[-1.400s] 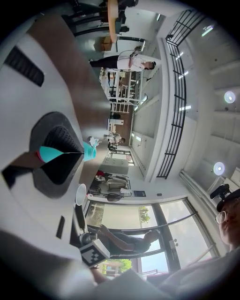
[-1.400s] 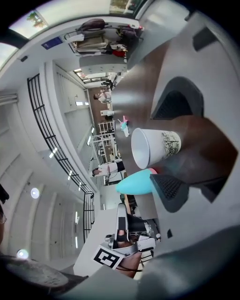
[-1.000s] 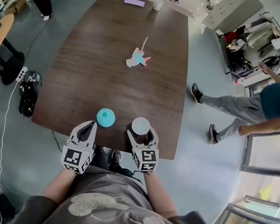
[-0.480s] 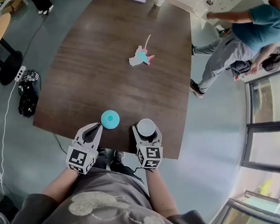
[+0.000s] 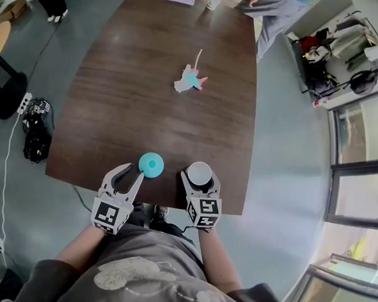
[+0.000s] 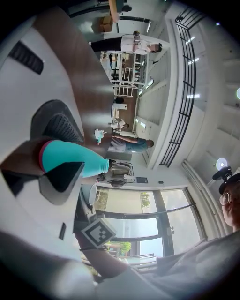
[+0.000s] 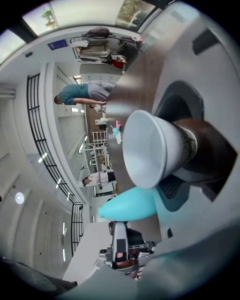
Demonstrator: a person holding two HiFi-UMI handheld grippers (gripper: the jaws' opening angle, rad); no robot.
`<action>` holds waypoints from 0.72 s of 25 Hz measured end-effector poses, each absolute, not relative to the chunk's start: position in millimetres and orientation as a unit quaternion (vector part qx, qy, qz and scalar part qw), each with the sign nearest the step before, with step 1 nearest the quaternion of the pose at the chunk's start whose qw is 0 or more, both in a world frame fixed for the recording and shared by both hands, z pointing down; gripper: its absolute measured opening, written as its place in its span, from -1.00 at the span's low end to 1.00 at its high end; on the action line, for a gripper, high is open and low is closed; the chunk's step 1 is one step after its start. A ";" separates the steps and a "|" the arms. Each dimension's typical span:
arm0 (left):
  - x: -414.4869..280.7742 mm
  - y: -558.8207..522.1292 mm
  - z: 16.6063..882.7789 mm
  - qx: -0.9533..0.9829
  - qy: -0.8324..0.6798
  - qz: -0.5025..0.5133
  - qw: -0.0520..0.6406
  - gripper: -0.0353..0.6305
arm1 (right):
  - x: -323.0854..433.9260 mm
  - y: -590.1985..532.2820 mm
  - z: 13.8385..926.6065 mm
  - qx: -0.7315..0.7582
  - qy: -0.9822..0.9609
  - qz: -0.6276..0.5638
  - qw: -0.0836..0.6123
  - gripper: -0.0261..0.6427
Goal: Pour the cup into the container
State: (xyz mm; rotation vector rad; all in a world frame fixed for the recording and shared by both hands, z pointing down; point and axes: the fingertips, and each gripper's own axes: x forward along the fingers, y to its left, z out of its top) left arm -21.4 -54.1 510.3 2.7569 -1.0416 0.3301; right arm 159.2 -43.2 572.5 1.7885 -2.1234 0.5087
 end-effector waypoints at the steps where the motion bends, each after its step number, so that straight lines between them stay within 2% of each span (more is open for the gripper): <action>1: -19.4 -52.6 510.6 0.930 -0.340 0.115 0.082 -0.47 | 159.0 -42.8 572.2 0.626 -0.742 0.178 0.159 0.03; 3: -13.9 -48.2 514.5 0.937 -0.318 0.128 0.066 -0.30 | 159.1 -42.1 572.0 0.626 -0.742 0.178 0.159 0.03; 7: 1.0 -42.6 521.1 0.949 -0.279 0.137 0.061 0.18 | 158.8 -42.3 571.0 0.628 -0.741 0.177 0.158 0.03; 15: 23.0 -54.1 523.3 0.953 -0.266 0.118 0.083 0.54 | 158.8 -43.2 570.3 0.634 -0.736 0.178 0.158 0.04; 18: 29.3 -62.6 525.9 0.952 -0.270 0.115 0.084 0.59 | 158.7 -43.1 570.4 0.634 -0.735 0.178 0.158 0.03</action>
